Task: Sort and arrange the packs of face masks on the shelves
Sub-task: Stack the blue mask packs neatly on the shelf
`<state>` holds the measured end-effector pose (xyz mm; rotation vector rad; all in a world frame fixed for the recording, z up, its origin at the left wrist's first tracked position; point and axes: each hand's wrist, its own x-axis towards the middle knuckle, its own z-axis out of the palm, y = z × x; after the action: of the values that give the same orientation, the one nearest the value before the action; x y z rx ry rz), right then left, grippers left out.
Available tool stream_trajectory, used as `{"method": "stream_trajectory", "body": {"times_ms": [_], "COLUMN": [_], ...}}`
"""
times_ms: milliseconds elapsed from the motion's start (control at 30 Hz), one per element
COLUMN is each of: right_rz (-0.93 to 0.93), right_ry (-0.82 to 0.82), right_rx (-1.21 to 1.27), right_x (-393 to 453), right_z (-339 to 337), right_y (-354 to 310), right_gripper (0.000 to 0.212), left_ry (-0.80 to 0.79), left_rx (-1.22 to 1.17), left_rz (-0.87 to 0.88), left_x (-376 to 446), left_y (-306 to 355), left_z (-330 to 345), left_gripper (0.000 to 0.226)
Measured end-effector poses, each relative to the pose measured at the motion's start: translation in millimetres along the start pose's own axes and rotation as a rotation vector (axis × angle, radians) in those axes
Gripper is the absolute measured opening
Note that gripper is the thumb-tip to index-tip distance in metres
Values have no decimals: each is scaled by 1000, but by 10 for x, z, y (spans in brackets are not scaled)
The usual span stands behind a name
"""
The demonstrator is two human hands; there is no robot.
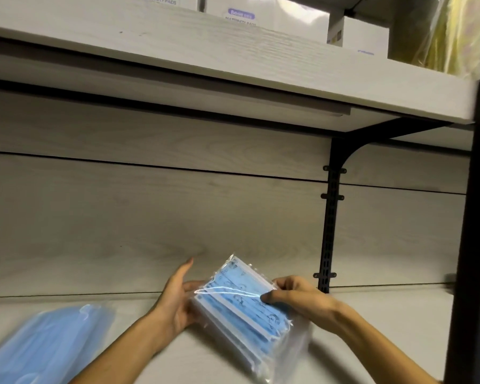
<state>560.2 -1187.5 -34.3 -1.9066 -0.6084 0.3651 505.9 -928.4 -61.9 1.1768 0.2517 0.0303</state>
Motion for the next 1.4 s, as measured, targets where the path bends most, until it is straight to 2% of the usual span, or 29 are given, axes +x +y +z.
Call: {"method": "stream_trajectory", "body": {"times_ms": [100,167,233,300,400,467,533,633,733,800,867,900,967,1000,1067,1167,1267,1333,1400], "right_rz": [16,5,-13,-29,-14,-26,-3,18,0,2,-26,-34,-98,-127,-185,-306,-433,-443,-398], "right_ry": [17,71,145,232,330,361,361,335,239,231,227,221,244,260,274,348,456,505,467], "right_rx": [171,305,384,441,623,435,254,258,386,419,475,495,505,487,415,302,269,253,268], "right_x": [37,73,121,158,170,175,173,139,92,30,34,23,-66,-97,-111,-68,-46,-19,-8], "right_z": [98,160,226,320,523,571,576,582,619,657,655,666,690,700,722,733,704,719,777], "right_y": [136,167,196,242,303,348,358,313,320,261,241,207,79,26,-23,-69,-115,-36,54], "right_gripper": [40,39,42,47,22,21,23,23,32,35,55,58,33,21,12,22,27,26,26], "left_ry": [34,55,48,-24,-161,-182,-131,1,34,66,76,42,-75,-95,-52,-39,2,47,64], "left_rx": [-137,-248,-257,-136,173,317,367,452,449,408,270,185,100,136,221,264,343,345,299], "left_rz": [-69,-83,-93,-75,-20,25,62,178,293,395,446,437,378,368,411,603,803,815,767], "left_x": [75,86,83,57,-37,10,59,-14,-109,-144,-224,-262,-344,-360,-362,-347,-288,-250,-210], "left_y": [-57,-58,-32,-31,-127,-222,-262,-253,-248,-197,-121,-89,-71,-78,-106,-58,-4,-78,-197], "left_z": [-73,-96,-92,-36,115,138,116,118,141,173,235,268,314,318,333,385,390,349,321], "left_gripper": [86,88,92,90,65,44,36,25,27,29,29,28,36,41,45,38,47,55,58]}}
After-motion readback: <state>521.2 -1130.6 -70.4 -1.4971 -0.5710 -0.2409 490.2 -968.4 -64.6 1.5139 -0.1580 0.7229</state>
